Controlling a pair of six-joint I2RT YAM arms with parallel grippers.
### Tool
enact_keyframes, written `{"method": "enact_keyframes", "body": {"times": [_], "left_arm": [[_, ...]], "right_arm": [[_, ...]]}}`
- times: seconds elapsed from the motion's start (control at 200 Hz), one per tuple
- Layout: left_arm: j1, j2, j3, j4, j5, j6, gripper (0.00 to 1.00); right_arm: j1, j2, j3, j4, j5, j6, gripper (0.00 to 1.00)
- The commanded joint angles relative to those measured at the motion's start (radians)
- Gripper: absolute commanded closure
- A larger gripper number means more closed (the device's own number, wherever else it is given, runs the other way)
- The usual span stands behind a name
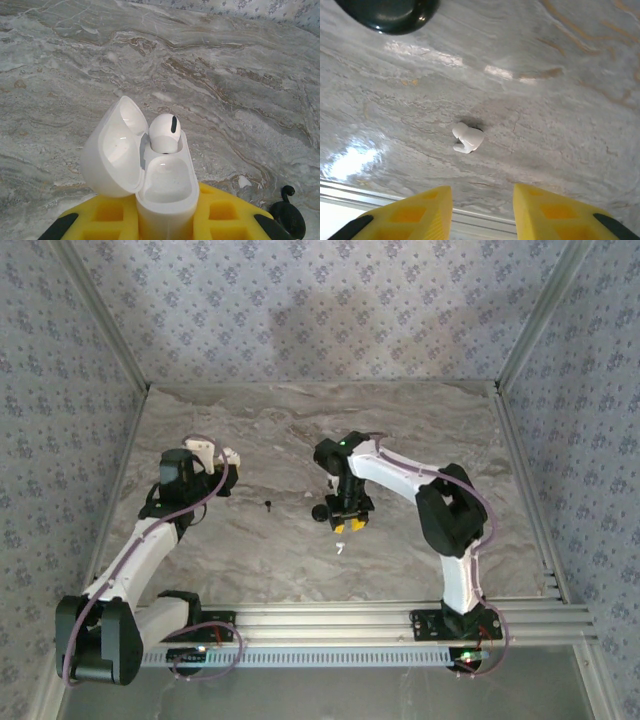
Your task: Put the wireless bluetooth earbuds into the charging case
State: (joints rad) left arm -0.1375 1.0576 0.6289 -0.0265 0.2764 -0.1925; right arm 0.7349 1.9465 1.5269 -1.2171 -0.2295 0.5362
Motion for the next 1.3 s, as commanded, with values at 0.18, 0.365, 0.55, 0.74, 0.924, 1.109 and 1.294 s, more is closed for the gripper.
{"method": "enact_keyframes", "body": {"times": [0.18, 0.365, 0.55, 0.74, 0.924, 1.109, 1.294], "left_arm": [[-0.007, 0.003, 0.0, 0.017, 0.016, 0.005, 0.87], [-0.015, 0.004, -0.003, 0.022, 0.013, 0.003, 0.87], [-0.017, 0.003, -0.003, 0.02, 0.01, 0.005, 0.87], [-0.018, 0.004, -0.004, 0.02, 0.008, 0.005, 0.87], [-0.019, 0.004, -0.003, 0.019, 0.008, 0.005, 0.87], [-0.019, 0.007, -0.003, 0.017, 0.008, 0.005, 0.87], [-0.019, 0.01, -0.003, 0.017, 0.007, 0.005, 0.87]], "right_arm": [[0.06, -0.094, -0.224, 0.303, -0.048, 0.528, 0.61], [0.071, -0.062, -0.225, 0.304, -0.013, 0.539, 0.61], [0.063, -0.051, -0.237, 0.277, 0.012, 0.53, 0.61], [0.063, -0.034, -0.239, 0.295, 0.016, 0.522, 0.61], [0.063, -0.01, -0.239, 0.291, 0.023, 0.514, 0.62], [0.063, -0.006, -0.248, 0.288, 0.036, 0.512, 0.66], [0.061, -0.006, -0.258, 0.297, 0.048, 0.511, 0.71]]}}
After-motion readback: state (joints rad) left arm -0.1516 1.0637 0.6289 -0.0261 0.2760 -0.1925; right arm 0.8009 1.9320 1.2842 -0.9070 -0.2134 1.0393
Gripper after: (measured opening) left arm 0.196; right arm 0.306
